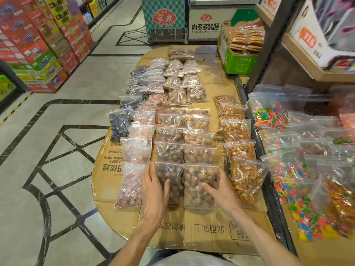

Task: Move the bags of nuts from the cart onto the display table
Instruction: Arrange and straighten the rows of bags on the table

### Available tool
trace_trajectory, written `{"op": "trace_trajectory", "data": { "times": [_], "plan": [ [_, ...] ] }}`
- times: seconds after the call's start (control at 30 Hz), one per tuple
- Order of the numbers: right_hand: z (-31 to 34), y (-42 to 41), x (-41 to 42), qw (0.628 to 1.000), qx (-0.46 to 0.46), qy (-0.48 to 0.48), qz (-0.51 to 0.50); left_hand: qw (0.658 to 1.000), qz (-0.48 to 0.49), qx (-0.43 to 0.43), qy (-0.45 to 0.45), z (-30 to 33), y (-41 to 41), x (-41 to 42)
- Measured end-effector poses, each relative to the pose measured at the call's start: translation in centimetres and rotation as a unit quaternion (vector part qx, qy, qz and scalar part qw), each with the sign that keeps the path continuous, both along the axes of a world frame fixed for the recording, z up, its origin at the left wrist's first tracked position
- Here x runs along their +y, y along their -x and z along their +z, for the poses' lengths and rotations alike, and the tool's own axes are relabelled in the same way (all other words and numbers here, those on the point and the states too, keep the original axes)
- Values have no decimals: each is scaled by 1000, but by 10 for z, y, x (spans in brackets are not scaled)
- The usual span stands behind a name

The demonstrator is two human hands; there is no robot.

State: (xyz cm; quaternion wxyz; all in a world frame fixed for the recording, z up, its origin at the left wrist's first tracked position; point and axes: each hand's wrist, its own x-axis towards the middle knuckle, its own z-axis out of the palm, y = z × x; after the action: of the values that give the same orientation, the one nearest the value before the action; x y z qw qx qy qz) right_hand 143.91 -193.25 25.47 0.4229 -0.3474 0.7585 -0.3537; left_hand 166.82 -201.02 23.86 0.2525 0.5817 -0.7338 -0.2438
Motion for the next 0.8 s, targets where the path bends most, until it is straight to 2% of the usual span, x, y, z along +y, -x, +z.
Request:
{"op": "trace_trajectory", "data": {
  "times": [0.1,0.33,0.53,0.8],
  "plan": [
    [9,10,3,999,40,13,11,998,-43,-25,33,9,17,0],
    [35,47,3,991,122,37,43,990,-133,-16,40,28,91,-1],
    [48,103,-7,987,152,38,37,980,-189,0,66,46,162,-9],
    [56,171,-38,988,152,37,2,981,-192,26,7,59,236,-42]
  ]
}}
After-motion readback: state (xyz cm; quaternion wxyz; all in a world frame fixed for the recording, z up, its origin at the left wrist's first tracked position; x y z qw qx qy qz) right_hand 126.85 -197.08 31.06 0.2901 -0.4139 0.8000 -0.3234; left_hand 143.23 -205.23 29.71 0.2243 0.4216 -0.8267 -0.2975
